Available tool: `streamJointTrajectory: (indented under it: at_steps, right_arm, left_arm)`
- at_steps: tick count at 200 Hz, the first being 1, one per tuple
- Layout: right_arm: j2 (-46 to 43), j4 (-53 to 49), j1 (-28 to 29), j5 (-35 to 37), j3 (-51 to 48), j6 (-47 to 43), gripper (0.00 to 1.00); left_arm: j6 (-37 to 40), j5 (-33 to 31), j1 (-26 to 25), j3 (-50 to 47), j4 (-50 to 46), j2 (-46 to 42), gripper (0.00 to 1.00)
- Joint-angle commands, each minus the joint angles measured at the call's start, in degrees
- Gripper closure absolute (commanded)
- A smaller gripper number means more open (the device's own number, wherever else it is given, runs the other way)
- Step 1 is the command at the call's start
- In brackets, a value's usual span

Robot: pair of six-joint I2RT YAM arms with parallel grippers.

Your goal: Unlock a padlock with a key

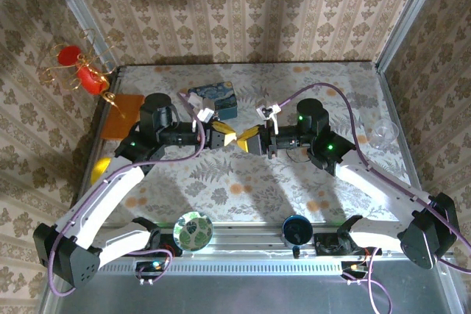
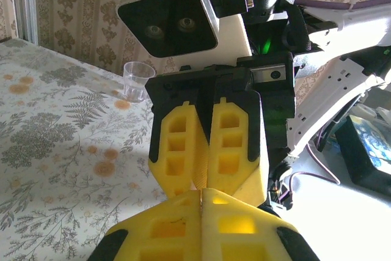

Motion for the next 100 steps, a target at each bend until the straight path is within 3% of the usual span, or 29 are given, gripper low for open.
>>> streamJointTrajectory:
  at_steps: [1,31,54,74,100]
  right_arm:
    - [-0.7,0.0,0.3,-1.0,0.9,-1.0,0.9]
    - [-0.9,0.3,0.3,-0.8,0.7,-1.0,1.0]
    - [-1.7,0.5,0.2,2.1,-0.1,-0.9,1.0]
    - [-2.8,-0.3,0.1,6.7,-0.8,-0.5,1.0]
    - [-3.9,-3.1,-0.5,13.9,-1.4,1.0,1.0]
  left_arm:
    - [-0.6,1.7,0.5,-0.6,1.5,-1.5,1.0]
    - [-1.0,1.4,1.0,-0.9,1.5,-1.6,1.0]
    - [-2.5,0.6,1.6,-1.4,2.7,-1.9,0.99]
    - [-4.3,-2.0,2.2,-2.1,4.2,-2.6,0.58]
    - [-5.8,-10.1,2.8,-2.5,3.6,-4.0,0.22]
